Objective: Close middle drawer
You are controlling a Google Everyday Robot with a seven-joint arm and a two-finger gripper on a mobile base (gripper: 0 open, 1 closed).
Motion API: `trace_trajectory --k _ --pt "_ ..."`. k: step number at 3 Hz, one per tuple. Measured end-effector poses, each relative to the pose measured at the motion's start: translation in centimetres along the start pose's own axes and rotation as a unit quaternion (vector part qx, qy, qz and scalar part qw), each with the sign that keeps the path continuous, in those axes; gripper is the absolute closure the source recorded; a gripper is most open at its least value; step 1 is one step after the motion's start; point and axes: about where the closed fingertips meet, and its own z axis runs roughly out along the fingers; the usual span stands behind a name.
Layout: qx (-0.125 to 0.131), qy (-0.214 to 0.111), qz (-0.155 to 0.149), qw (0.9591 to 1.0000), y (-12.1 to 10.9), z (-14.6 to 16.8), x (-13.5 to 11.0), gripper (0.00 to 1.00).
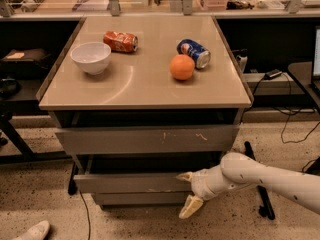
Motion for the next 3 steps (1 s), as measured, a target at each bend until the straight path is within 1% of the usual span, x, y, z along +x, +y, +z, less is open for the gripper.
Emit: trace_trajectory --k 1,2,3 --pt "0.000 0.000 0.000 1.0000 0.0 0.0 0.0 0.00" --pt "-0.006 -0.002 -0.005 1.0000 -0.2 0.2 -0.2 0.00" --pt "-0.009 -0.004 0.004 0.9999 -0.3 0.3 0.9 0.18"
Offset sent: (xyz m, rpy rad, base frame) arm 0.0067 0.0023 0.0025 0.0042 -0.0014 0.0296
